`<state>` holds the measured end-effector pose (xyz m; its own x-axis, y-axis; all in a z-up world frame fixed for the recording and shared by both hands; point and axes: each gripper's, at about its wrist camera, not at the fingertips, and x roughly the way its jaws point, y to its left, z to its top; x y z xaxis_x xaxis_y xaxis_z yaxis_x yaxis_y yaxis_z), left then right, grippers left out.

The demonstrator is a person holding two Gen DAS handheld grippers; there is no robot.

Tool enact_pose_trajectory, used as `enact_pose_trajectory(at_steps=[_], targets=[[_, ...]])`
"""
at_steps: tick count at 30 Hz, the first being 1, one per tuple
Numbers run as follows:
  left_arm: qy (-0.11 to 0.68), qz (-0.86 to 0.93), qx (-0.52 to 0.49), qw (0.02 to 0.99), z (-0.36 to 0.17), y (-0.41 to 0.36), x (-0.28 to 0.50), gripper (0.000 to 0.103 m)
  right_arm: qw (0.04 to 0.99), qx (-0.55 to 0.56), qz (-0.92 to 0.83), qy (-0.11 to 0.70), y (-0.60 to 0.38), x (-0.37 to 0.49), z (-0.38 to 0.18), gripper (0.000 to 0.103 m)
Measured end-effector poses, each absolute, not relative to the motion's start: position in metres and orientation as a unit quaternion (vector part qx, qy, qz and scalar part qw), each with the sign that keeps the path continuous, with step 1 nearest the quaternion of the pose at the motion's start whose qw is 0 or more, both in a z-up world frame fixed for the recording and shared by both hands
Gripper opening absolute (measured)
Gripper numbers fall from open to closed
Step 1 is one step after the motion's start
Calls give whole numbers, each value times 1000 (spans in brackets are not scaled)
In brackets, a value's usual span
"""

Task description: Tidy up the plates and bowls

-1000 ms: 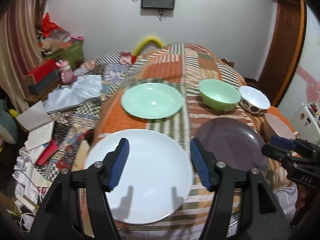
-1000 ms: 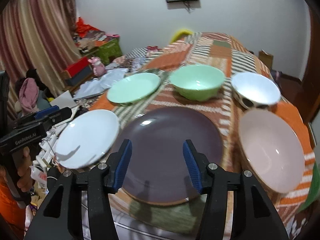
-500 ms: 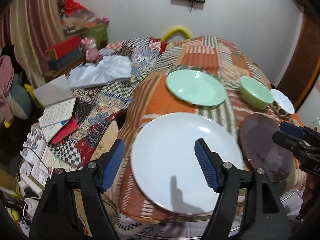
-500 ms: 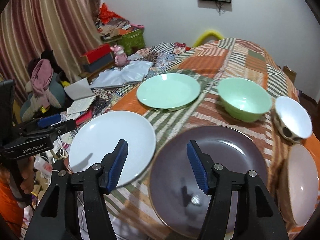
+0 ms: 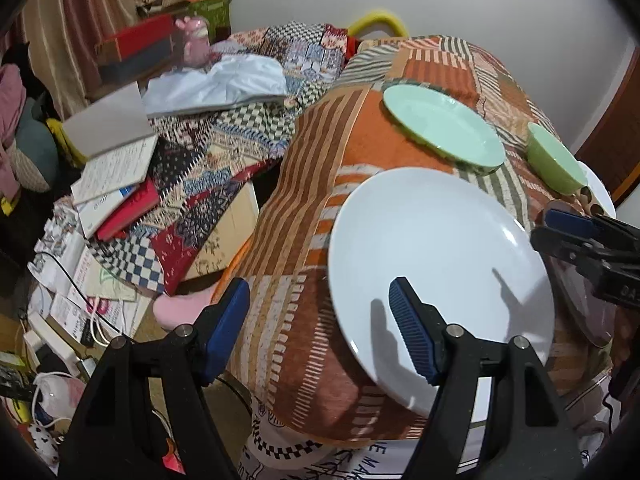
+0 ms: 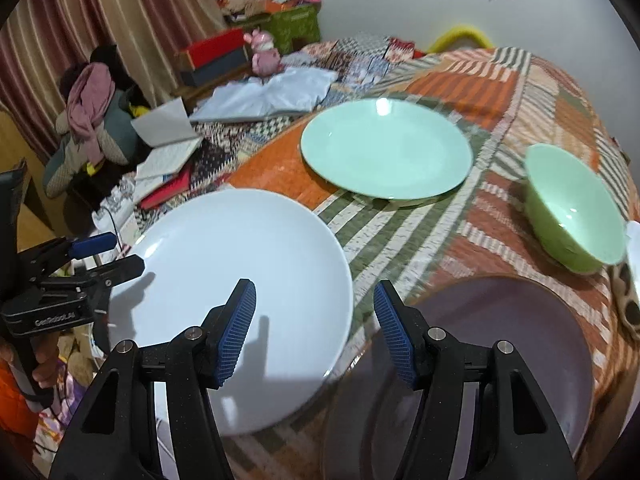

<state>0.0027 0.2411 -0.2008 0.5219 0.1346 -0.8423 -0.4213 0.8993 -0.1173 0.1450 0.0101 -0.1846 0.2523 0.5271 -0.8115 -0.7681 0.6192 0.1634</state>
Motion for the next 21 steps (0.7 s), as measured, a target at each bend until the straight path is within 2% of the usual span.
enact_pose_trajectory(at_steps=[5,7,10,21], targets=[[465,147,-171,856,-208,243,1,54,766,-149,416,466,18,150,-195,37],[462,138,-177,858,-207,242,0,45,769,-156,411,464,19,151,-195,36],[460,129,-179,860,-206,239,-1,37,768,-159,406,469,19,155,-196,32],[464,116,-184,859,-206,234,-3,34,758,-141,399,496,21,157,-205,29]])
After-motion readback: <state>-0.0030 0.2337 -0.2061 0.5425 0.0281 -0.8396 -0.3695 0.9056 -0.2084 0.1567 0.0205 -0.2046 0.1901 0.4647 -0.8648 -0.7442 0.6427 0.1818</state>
